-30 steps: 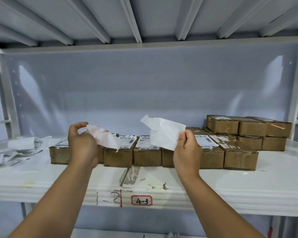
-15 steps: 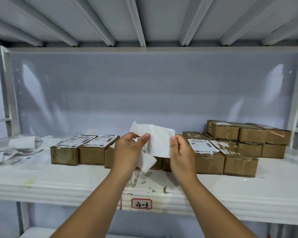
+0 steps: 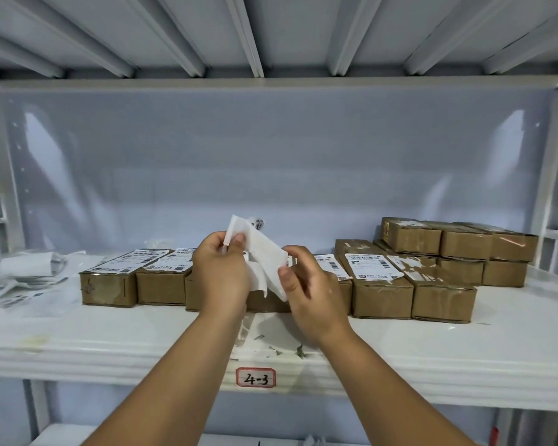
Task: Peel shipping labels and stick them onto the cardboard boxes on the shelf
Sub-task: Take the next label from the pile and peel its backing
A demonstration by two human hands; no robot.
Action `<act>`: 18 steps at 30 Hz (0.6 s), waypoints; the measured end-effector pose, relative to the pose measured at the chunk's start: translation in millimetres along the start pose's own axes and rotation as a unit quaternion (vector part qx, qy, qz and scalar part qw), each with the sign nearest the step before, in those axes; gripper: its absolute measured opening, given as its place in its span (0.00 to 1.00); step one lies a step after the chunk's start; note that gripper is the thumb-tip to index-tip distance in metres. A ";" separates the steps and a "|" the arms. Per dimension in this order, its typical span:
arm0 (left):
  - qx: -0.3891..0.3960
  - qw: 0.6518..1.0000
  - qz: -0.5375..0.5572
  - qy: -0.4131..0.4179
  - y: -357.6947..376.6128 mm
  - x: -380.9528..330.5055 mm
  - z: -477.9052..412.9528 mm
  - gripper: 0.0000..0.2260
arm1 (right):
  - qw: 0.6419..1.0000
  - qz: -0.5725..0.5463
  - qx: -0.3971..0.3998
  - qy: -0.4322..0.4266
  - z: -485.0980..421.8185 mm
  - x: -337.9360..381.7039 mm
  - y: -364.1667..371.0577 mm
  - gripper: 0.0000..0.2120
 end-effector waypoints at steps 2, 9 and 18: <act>0.006 1.000 0.012 -0.017 3.8 0.5 1.7 0.07 | 1.000 -0.018 -0.025 -0.007 0.2 -1.6 -1.0 0.27; 0.056 0.998 -0.014 0.004 -2.4 -3.5 0.2 0.09 | 0.979 -0.170 -0.091 0.061 -4.9 -11.6 -6.6 0.30; 0.124 0.884 -0.303 0.333 0.3 -30.9 33.5 0.08 | 0.888 -0.388 -0.047 0.243 -7.0 -19.9 -5.7 0.31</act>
Point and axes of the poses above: each hand's wrist, its own z-axis away from the middle knuckle, its own y-axis out of the palm, x = y × z, the point moved 4 cm from there along -z, towards the middle knuckle, and after that the axes turned 4 degrees about -y, right-handed, at the moved point
